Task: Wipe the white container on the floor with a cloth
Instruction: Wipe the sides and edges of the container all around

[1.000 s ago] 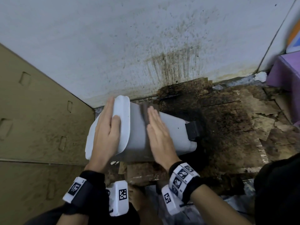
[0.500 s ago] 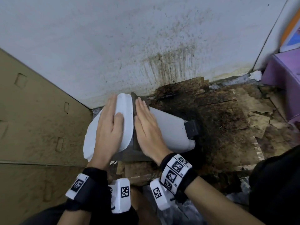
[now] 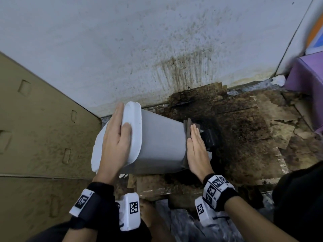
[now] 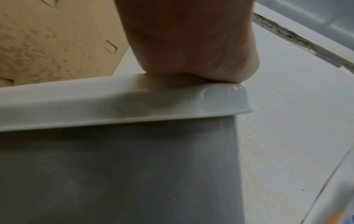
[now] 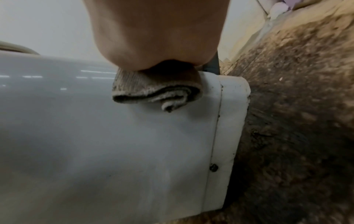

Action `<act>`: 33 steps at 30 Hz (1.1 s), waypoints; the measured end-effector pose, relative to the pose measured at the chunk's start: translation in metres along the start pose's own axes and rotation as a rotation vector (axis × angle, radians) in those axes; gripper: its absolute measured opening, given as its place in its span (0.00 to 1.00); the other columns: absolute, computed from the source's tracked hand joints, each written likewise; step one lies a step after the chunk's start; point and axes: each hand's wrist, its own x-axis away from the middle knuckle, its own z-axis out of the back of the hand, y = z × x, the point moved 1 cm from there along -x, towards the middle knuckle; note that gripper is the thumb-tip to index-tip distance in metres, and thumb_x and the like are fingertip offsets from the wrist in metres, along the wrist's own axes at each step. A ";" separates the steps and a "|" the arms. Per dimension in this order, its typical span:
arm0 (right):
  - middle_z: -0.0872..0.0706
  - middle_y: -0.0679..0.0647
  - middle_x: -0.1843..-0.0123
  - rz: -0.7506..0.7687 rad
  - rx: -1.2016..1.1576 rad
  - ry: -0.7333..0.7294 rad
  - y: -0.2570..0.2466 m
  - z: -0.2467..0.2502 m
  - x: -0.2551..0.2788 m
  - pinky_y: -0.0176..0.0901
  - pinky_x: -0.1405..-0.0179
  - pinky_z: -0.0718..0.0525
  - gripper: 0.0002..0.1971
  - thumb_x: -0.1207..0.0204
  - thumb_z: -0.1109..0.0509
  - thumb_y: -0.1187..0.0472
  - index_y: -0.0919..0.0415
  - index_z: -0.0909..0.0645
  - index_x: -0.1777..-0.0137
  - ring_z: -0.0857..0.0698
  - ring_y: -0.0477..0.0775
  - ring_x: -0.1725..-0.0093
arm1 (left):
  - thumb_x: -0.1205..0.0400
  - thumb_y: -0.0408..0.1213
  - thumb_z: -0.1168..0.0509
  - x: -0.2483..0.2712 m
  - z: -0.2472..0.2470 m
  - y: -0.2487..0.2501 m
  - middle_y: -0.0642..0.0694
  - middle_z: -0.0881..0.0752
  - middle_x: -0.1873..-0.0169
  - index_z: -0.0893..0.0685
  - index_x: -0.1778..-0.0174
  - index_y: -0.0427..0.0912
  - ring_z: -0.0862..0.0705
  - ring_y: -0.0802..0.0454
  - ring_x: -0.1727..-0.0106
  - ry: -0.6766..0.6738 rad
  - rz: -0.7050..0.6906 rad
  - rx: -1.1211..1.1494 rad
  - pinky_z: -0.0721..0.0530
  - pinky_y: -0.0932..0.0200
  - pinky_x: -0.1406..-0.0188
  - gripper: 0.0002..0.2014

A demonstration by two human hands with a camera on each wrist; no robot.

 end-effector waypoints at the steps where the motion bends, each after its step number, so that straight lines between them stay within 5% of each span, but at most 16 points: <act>1: 0.49 0.49 0.08 -0.030 -0.004 0.022 -0.002 -0.001 0.000 0.44 0.09 0.54 0.28 0.08 0.54 0.55 0.57 0.48 0.09 0.51 0.44 0.09 | 0.12 0.46 0.50 0.001 -0.001 0.001 0.60 0.36 0.10 0.36 0.08 0.50 0.39 0.68 0.12 -0.003 -0.003 0.003 0.44 0.75 0.16 0.32; 4: 0.48 0.51 0.08 -0.012 0.004 0.070 -0.036 -0.011 0.000 0.45 0.10 0.55 0.34 0.15 0.59 0.50 0.59 0.48 0.09 0.51 0.48 0.08 | 0.11 0.45 0.50 0.003 -0.006 0.003 0.58 0.36 0.10 0.36 0.08 0.50 0.40 0.65 0.11 0.017 -0.028 -0.039 0.45 0.72 0.15 0.31; 6: 0.49 0.49 0.08 0.101 -0.023 0.027 -0.074 -0.019 0.004 0.42 0.10 0.56 0.32 0.13 0.57 0.51 0.58 0.49 0.09 0.53 0.45 0.09 | 0.11 0.44 0.50 0.002 -0.009 0.003 0.58 0.36 0.10 0.36 0.08 0.49 0.40 0.64 0.10 0.015 -0.038 -0.060 0.46 0.74 0.15 0.31; 9: 0.49 0.46 0.08 0.316 -0.059 -0.039 -0.123 -0.030 0.013 0.37 0.12 0.57 0.29 0.09 0.53 0.55 0.56 0.49 0.08 0.54 0.41 0.09 | 0.11 0.43 0.50 0.004 -0.012 0.005 0.55 0.36 0.09 0.37 0.08 0.47 0.39 0.62 0.10 0.002 -0.060 -0.062 0.43 0.62 0.11 0.31; 12: 0.46 0.49 0.07 0.456 -0.010 -0.066 -0.111 -0.027 0.013 0.41 0.10 0.52 0.28 0.07 0.51 0.57 0.57 0.47 0.09 0.51 0.42 0.09 | 0.11 0.44 0.49 0.005 -0.009 0.005 0.56 0.35 0.10 0.36 0.08 0.48 0.38 0.62 0.10 0.004 -0.039 -0.034 0.42 0.61 0.11 0.31; 18: 0.52 0.45 0.08 0.085 0.064 -0.023 0.010 0.007 0.004 0.42 0.10 0.54 0.28 0.06 0.54 0.55 0.57 0.51 0.08 0.51 0.44 0.09 | 0.11 0.45 0.49 0.005 0.001 -0.001 0.60 0.34 0.10 0.35 0.08 0.50 0.38 0.67 0.12 0.014 -0.013 0.031 0.42 0.73 0.16 0.31; 21: 0.51 0.49 0.07 -0.009 0.028 0.008 0.004 0.000 0.003 0.41 0.10 0.57 0.28 0.06 0.52 0.57 0.57 0.51 0.09 0.53 0.43 0.09 | 0.11 0.44 0.49 0.003 -0.003 -0.002 0.60 0.35 0.10 0.35 0.08 0.50 0.38 0.68 0.13 0.014 -0.016 -0.004 0.44 0.80 0.20 0.31; 25: 0.50 0.53 0.07 -0.036 0.003 0.056 -0.038 -0.011 0.000 0.38 0.12 0.59 0.28 0.08 0.53 0.57 0.61 0.50 0.09 0.52 0.48 0.08 | 0.11 0.45 0.49 0.006 -0.008 0.003 0.58 0.36 0.10 0.36 0.08 0.50 0.40 0.66 0.11 0.006 -0.033 -0.021 0.44 0.66 0.12 0.31; 30: 0.48 0.48 0.07 0.357 -0.106 -0.104 -0.129 -0.021 0.012 0.40 0.10 0.55 0.27 0.06 0.52 0.58 0.56 0.50 0.09 0.53 0.41 0.09 | 0.10 0.44 0.49 0.002 -0.016 0.004 0.56 0.36 0.09 0.37 0.08 0.48 0.40 0.63 0.10 0.005 -0.075 -0.062 0.42 0.54 0.08 0.30; 33: 0.46 0.51 0.08 0.480 -0.063 -0.103 -0.107 -0.017 0.011 0.43 0.10 0.50 0.27 0.06 0.50 0.59 0.60 0.47 0.09 0.51 0.42 0.09 | 0.10 0.44 0.50 0.005 -0.013 0.004 0.57 0.37 0.09 0.37 0.08 0.49 0.40 0.63 0.09 0.000 -0.073 -0.035 0.41 0.50 0.08 0.31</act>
